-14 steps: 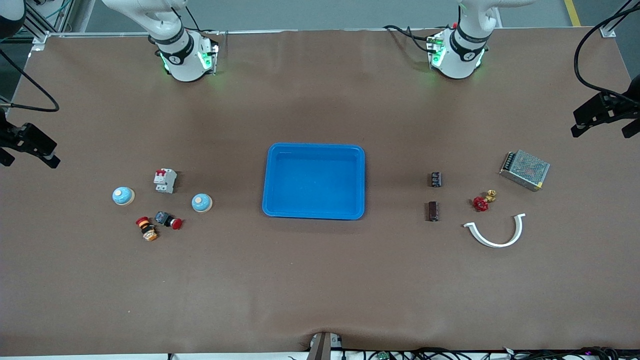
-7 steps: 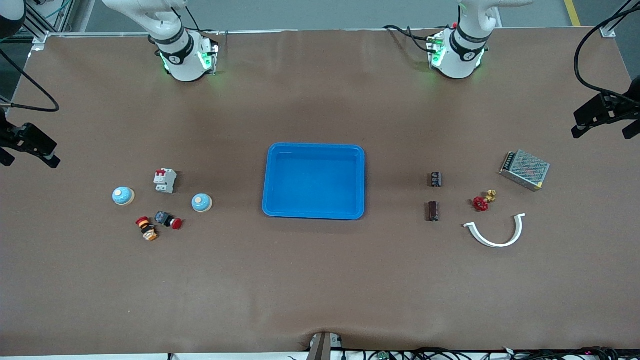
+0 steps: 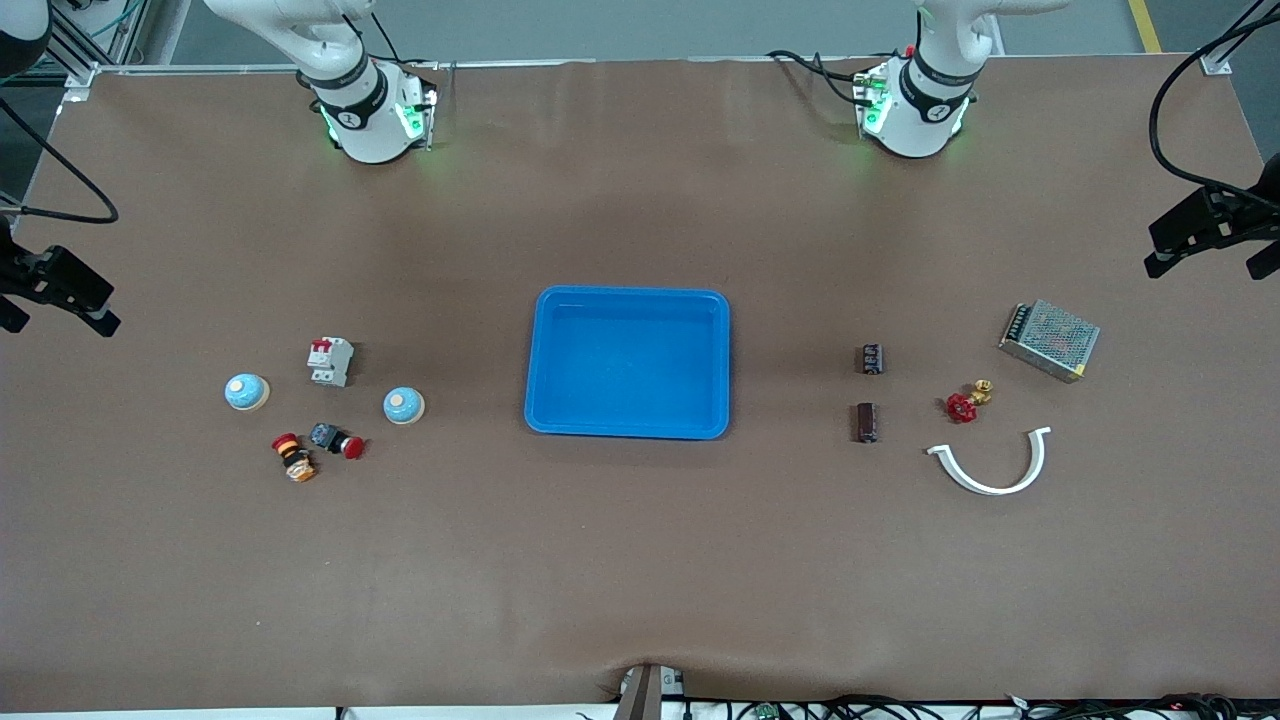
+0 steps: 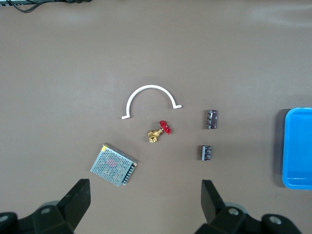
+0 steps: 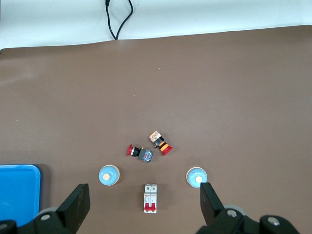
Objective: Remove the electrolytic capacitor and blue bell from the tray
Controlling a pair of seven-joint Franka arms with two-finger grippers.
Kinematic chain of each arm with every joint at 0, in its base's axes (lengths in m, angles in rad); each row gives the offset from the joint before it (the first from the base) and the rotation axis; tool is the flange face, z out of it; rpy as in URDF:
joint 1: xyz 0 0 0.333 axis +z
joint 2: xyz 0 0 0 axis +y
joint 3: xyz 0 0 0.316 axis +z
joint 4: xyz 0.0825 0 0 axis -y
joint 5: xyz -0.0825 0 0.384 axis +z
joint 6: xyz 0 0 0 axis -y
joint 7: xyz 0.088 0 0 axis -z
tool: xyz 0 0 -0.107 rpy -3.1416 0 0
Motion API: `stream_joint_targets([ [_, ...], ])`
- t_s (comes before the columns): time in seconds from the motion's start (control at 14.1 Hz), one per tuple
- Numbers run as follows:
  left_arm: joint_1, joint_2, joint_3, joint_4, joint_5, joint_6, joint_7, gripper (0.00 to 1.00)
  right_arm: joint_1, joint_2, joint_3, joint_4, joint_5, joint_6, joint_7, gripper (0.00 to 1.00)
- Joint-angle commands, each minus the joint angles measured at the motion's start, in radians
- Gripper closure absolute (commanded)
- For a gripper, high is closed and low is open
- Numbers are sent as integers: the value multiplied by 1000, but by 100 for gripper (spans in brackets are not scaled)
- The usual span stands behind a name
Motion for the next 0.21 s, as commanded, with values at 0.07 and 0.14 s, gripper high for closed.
stream_joint_targets([
  [0.07, 2, -3, 7, 2, -20, 10, 9, 0, -4, -8, 5, 5, 5, -5, -5, 0],
  [0.14, 2, -1, 7, 2, -20, 10, 8, 0, -4, -8, 5, 5, 5, -2, -5, 0],
])
